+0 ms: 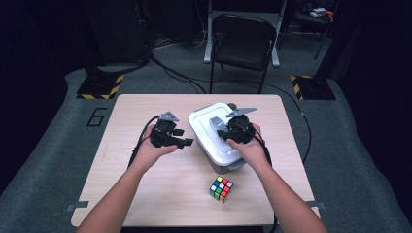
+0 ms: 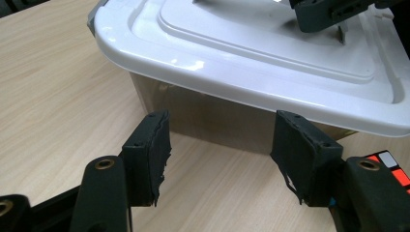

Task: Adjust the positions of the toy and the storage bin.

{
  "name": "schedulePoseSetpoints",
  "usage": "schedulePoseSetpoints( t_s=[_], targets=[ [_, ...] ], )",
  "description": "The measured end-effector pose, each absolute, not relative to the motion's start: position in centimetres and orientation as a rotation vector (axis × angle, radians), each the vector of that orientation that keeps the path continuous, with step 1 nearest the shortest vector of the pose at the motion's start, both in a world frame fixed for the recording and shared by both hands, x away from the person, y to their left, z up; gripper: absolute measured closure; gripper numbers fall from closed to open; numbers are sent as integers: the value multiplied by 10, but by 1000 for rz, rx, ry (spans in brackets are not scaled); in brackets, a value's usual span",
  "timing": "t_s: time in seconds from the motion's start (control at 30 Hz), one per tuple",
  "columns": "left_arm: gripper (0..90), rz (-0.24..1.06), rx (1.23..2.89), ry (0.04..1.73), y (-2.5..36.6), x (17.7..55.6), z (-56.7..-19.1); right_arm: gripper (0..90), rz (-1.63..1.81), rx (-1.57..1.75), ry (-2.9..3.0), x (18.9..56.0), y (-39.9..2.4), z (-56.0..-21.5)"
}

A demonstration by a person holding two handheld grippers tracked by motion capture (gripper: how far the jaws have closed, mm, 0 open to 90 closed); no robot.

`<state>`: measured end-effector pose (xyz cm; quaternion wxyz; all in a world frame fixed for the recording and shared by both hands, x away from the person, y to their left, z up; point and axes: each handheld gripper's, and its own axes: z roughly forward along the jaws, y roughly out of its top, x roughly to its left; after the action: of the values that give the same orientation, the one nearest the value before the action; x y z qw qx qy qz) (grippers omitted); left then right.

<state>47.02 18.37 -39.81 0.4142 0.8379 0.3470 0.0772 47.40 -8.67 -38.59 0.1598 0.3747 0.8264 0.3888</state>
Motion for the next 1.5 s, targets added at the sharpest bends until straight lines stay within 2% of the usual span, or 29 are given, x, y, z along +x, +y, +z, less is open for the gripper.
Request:
schedulePoseSetpoints(
  t_s=[0.13,0.3,0.5,0.63,0.83,0.93,1.5],
  targets=[
    [385,210,2108,864,181,474,-397,493,1046,1041,2267,470,-79,-383],
    [385,194,2104,872,177,473,-397,482,1040,1036,2231,474,-71,-380],
    [385,193,2108,872,181,470,-399,526,1023,1038,2196,479,-64,-378],
    [385,197,2109,882,186,469,-398,623,1013,1030,2212,483,-60,-380],
    [386,196,2102,892,191,468,-398,628,1028,1023,2231,484,-63,-380],
    [386,201,2103,887,195,467,-399,664,1096,1054,2279,486,-66,-380],
    [387,228,2082,927,230,457,-402,671,1180,1105,2332,492,-58,-380]
  ],
)
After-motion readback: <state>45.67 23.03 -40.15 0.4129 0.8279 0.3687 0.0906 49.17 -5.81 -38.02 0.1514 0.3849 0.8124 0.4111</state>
